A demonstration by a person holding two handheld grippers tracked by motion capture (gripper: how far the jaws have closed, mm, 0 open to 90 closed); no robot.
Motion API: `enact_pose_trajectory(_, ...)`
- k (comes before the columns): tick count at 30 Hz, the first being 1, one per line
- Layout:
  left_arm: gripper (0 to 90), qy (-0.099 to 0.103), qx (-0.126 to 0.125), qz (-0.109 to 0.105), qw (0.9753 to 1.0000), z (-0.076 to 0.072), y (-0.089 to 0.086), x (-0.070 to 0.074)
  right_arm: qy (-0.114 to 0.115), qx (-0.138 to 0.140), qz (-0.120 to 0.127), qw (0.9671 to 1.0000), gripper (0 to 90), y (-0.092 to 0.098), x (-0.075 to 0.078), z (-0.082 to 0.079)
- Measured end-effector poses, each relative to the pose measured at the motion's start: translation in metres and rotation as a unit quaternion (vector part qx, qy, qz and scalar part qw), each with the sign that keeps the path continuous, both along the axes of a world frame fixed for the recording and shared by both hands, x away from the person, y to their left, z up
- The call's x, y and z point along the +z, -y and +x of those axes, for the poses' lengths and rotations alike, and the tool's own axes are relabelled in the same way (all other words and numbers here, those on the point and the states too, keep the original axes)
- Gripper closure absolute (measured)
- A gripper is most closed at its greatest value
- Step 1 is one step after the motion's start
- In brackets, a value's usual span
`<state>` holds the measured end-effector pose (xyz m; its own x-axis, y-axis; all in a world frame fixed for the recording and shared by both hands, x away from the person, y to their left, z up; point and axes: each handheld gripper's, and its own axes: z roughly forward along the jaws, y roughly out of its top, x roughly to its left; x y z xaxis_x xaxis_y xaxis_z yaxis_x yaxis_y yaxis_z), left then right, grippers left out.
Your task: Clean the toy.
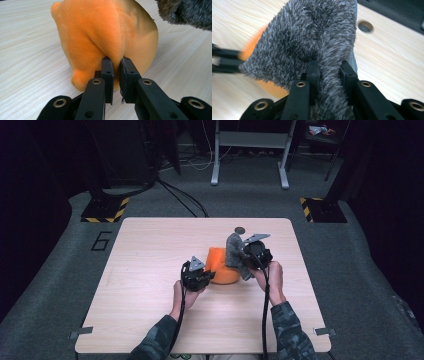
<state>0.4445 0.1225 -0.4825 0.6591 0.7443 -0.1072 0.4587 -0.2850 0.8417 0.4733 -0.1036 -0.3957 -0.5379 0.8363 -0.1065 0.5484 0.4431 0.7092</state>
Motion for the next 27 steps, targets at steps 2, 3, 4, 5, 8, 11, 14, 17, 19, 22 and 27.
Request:
enact_pose_trajectory(2, 82.3, 0.0, 0.002, -0.004, 1.0, 0.0, 0.001, 0.0, 0.008, 0.017, -0.003, 0.9998, 73.5, -0.012, 0.004, -0.002)
enact_pose_trajectory(3, 82.3, 0.001, 0.002, -0.006, 1.0, 0.0, 0.001, 0.0, 0.008, 0.031, -0.004, 0.9995, 73.4, -0.023, 0.004, -0.002)
enact_pose_trajectory(4, 82.3, 0.001, 0.003, -0.006, 1.0, 0.0, 0.001, 0.0, 0.008, 0.031, -0.004, 0.9995, 73.4, -0.023, 0.004, -0.002)
enact_pose_trajectory(5, 82.3, 0.002, 0.002, -0.005, 1.0, -0.001, 0.001, 0.0, 0.01, 0.044, -0.012, 0.9989, 73.4, -0.032, 0.001, -0.001)
enact_pose_trajectory(8, 82.3, 0.004, 0.0, 0.003, 1.0, -0.001, 0.001, 0.0, -0.003, 0.058, -0.029, 0.9979, 73.4, -0.046, -0.01, 0.002)
enact_pose_trajectory(11, 82.1, 0.001, 0.003, 0.003, 1.0, 0.0, 0.0, -0.002, -0.002, 0.059, -0.038, 0.9975, 73.4, -0.05, -0.018, 0.004)
enact_pose_trajectory(14, 82.1, 0.0, -0.001, 0.001, 1.0, 0.0, -0.001, -0.002, -0.004, 0.055, -0.037, 0.9978, 73.3, -0.049, -0.018, 0.004)
enact_pose_trajectory(17, 82.1, 0.0, -0.001, 0.0, 1.0, 0.0, -0.001, -0.003, -0.005, 0.052, -0.038, 0.9979, 73.2, -0.042, -0.018, 0.006)
enact_pose_trajectory(19, 82.1, -0.002, -0.002, -0.001, 1.0, 0.001, -0.002, -0.003, -0.011, 0.045, -0.036, 0.9982, 73.2, -0.037, -0.019, 0.007)
enact_pose_trajectory(22, 82.1, -0.002, -0.002, -0.001, 1.0, 0.001, -0.002, -0.003, -0.016, 0.04, -0.034, 0.9985, 73.2, -0.031, -0.021, 0.008)
enact_pose_trajectory(27, 82.1, 0.0, -0.001, -0.001, 1.0, 0.001, -0.001, -0.003, -0.031, 0.017, -0.032, 0.9989, 73.1, -0.016, -0.027, 0.008)
